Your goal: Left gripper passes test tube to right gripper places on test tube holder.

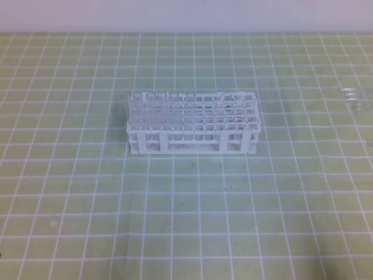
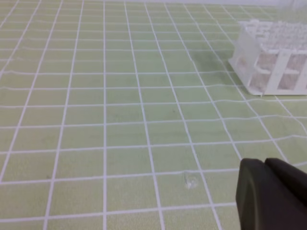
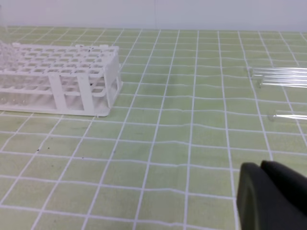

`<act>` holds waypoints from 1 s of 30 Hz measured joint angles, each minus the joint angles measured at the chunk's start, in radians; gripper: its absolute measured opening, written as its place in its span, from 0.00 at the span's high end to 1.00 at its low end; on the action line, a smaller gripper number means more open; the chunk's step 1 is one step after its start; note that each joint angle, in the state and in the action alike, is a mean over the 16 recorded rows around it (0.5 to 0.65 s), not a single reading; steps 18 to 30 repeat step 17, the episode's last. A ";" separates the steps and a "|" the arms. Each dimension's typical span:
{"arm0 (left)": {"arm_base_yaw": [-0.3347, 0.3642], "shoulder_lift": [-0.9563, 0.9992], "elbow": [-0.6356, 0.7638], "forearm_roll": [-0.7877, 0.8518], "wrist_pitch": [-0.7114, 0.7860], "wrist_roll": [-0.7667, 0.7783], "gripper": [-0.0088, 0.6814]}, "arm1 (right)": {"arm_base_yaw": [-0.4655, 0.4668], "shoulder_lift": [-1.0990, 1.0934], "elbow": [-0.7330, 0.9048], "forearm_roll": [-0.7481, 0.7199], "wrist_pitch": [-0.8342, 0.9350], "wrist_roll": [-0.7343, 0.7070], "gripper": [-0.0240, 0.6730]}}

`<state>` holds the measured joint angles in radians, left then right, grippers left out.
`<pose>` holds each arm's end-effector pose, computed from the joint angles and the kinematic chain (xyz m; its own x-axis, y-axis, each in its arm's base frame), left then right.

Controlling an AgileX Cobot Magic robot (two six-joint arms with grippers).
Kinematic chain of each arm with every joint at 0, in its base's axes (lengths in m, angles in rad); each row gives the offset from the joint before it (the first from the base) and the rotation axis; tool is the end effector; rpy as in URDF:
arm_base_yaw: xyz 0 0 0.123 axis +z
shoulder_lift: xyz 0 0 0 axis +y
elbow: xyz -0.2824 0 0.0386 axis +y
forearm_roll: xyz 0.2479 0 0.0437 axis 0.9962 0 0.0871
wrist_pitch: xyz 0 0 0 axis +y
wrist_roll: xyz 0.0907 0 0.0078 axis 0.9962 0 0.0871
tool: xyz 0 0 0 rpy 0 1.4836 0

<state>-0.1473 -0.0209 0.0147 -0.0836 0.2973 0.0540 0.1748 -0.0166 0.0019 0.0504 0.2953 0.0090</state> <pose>0.0527 -0.0101 0.1825 -0.2037 0.0040 -0.9790 0.1652 0.9858 -0.0303 0.0525 0.0106 0.1867 -0.1994 0.0229 -0.9797 -0.1770 0.9825 0.0589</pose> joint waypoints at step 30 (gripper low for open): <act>0.000 0.002 -0.005 0.001 0.025 0.003 0.99 | 0.000 0.000 0.000 0.007 0.000 0.000 0.99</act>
